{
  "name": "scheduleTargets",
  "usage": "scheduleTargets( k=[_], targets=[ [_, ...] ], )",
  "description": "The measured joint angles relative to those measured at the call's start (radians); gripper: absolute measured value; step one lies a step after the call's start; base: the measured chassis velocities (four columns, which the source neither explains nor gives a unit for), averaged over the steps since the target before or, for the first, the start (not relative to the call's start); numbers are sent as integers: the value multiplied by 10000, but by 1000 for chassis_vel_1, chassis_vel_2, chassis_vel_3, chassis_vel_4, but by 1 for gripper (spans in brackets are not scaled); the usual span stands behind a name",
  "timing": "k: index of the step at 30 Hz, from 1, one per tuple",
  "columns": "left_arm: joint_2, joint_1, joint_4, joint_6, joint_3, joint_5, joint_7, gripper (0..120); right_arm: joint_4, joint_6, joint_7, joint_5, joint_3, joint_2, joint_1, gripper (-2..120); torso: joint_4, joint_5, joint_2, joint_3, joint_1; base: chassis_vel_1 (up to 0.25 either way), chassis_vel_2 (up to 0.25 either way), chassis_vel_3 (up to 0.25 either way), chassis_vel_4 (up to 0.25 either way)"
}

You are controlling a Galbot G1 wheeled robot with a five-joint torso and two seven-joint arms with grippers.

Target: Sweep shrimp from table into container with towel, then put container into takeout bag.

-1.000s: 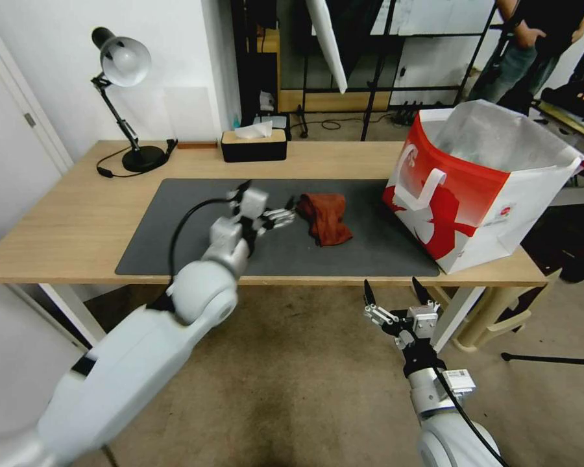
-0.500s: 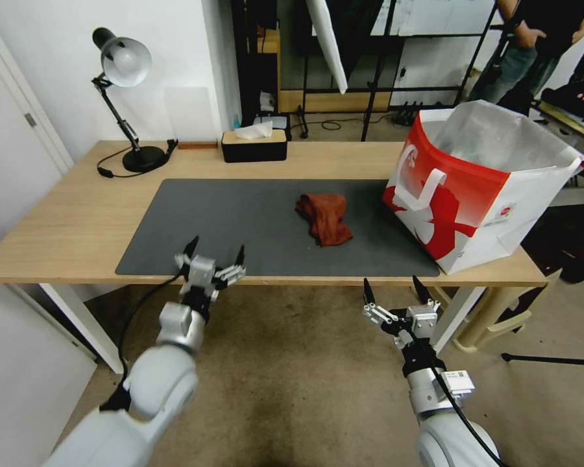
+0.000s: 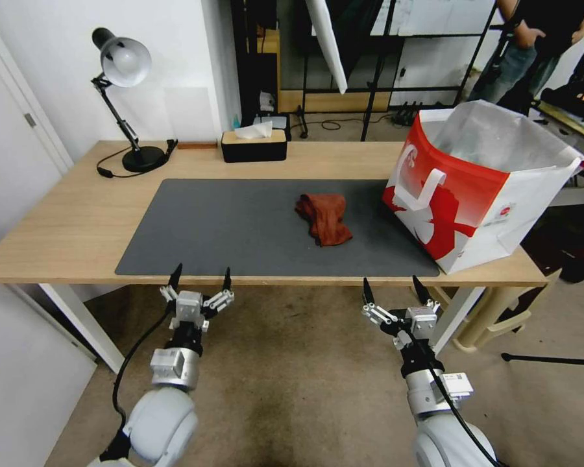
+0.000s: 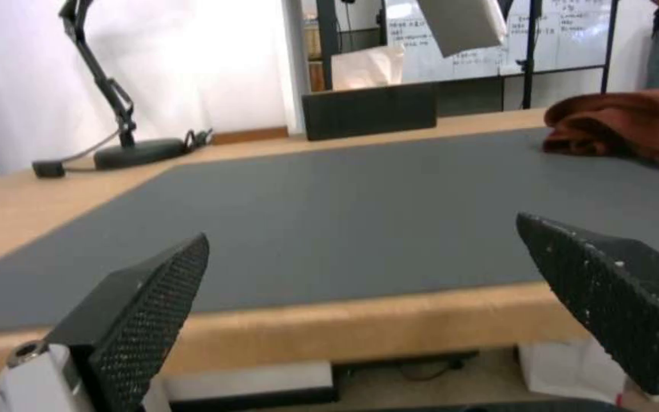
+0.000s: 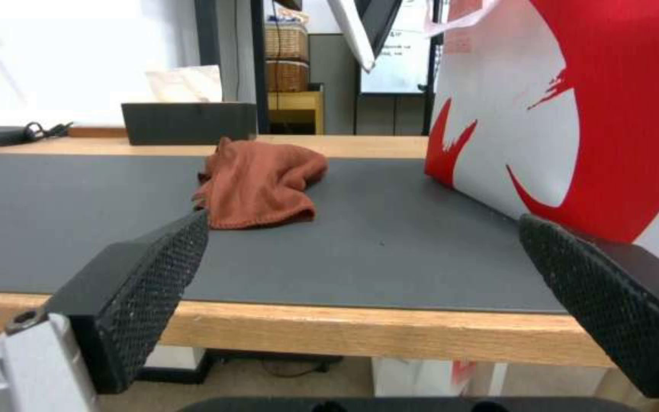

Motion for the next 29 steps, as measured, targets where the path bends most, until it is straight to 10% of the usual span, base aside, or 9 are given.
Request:
scheduleTargets(
  k=[29],
  targets=[
    [-284, 332, 102, -398, -25, -81, 211, 100, 14, 5, 68, -159, 14, 23, -67, 100, 0, 0, 0, 0, 0, 0, 0, 0, 0]
  ],
)
